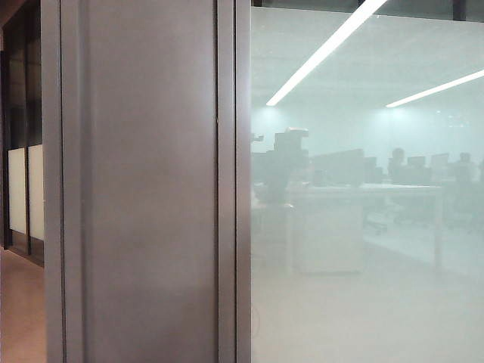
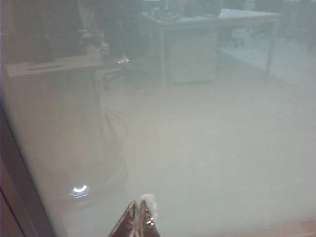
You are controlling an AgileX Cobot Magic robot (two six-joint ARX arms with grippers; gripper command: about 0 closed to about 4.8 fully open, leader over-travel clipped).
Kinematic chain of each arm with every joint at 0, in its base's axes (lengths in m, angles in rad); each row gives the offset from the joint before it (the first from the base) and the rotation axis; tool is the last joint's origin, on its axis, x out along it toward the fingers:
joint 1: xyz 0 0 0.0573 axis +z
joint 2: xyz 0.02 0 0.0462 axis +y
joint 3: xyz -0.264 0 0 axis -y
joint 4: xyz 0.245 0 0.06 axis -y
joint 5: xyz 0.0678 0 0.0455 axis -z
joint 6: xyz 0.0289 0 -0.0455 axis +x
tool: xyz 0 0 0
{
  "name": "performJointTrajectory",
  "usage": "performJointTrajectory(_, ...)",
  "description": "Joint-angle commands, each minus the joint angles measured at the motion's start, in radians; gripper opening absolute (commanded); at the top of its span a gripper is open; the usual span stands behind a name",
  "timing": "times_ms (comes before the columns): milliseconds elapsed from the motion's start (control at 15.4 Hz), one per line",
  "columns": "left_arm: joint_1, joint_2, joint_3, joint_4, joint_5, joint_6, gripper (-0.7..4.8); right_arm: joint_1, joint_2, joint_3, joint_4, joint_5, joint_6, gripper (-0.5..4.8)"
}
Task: Raise the arm to find the leftmost switch on the wall and turn off the lights.
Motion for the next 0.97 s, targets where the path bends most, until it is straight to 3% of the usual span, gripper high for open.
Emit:
performJointTrajectory(65,0.002,0.000,0.001,0.019,0.003,0.000,-0.05,0.000,-0.002,0.002,0.017,0.000,0.000,0.00)
performJointTrajectory(714,0.002,0.000,0.001,0.021,0.005,-0.008,-0.05,0.001,-0.002,0.002,0.088,0.000,0.001,0.00)
performJointTrajectory(909,0.001,0.000,0.002,0.155,0.006,-0.113,-0.06,0.001,-0.002,0.006,0.250,0.001,0.001,-0.01)
performJointTrajectory(973,0.001,0.000,0.003,0.220,0.005,-0.113,-0.06,0.001,-0.002,0.012,0.282,0.001,0.001,-0.01)
